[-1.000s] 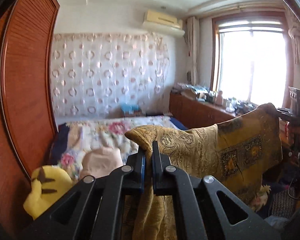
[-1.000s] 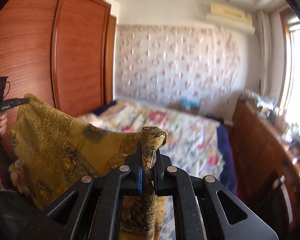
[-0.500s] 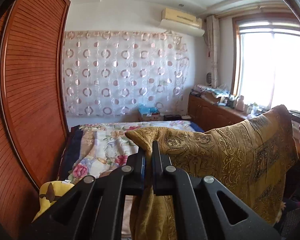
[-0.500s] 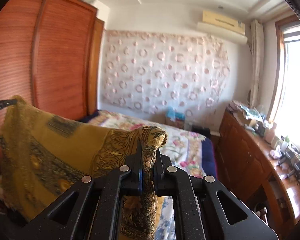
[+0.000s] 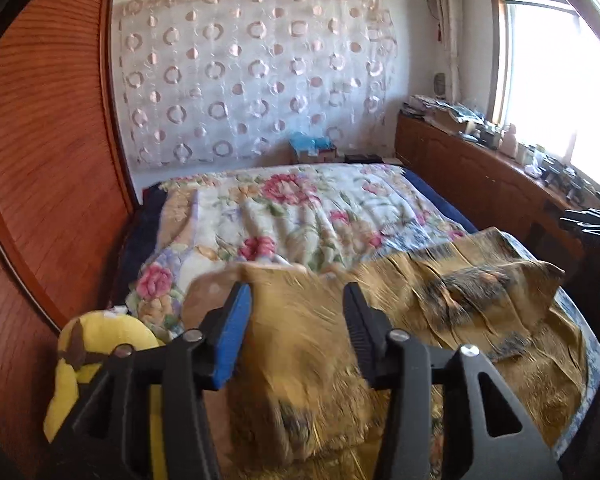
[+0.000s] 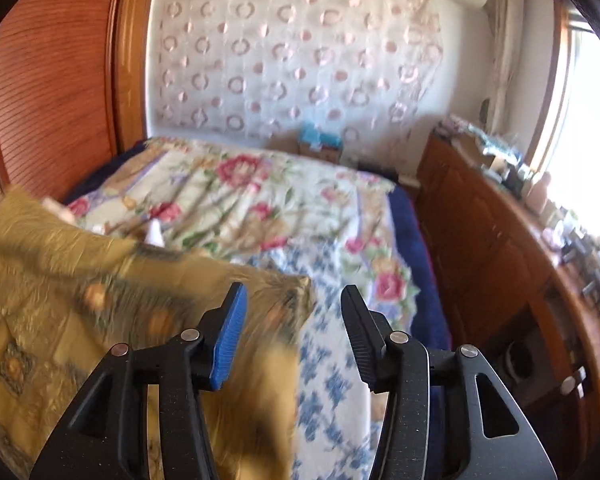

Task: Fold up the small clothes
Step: 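Lower the held shirt onto the bed and open both grippers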

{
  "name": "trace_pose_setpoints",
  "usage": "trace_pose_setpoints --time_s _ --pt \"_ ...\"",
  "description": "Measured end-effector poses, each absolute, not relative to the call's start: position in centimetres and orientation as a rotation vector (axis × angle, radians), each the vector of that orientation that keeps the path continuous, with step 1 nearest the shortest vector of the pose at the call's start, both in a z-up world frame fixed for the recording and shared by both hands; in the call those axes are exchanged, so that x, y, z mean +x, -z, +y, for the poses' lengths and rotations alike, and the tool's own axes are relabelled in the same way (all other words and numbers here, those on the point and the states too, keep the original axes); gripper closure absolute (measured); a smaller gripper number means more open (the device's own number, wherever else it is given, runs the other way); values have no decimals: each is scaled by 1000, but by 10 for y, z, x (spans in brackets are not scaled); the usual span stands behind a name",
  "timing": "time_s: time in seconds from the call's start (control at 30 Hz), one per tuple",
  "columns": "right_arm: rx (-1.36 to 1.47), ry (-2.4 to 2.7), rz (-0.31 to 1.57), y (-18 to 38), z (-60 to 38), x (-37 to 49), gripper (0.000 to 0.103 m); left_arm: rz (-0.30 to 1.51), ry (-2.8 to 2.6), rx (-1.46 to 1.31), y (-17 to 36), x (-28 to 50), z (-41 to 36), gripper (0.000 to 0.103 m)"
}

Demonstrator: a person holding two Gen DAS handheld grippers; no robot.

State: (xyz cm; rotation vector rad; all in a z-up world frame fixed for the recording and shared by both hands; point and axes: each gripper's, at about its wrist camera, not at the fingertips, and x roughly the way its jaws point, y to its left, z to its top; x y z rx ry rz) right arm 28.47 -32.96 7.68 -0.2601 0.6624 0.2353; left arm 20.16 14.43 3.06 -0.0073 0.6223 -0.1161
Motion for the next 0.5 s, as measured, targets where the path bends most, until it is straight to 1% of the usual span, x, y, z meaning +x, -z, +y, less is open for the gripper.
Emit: trace_pose_setpoints --time_s 0.03,0.07,0.27,0.37,0.5 --pt "-258 -245 673 -70 -332 280 53 626 123 -7 -29 199 141 46" --pt "-254 -253 683 -64 -335 273 53 628 129 -3 -25 193 139 45" --pt "-182 -285 730 -35 -348 249 53 655 160 -6 -11 172 125 44" --pt "-112 -297 766 -17 -352 244 53 683 170 -8 4 167 122 44" --pt "-97 -275 797 3 -349 251 53 755 182 -4 33 164 115 44"
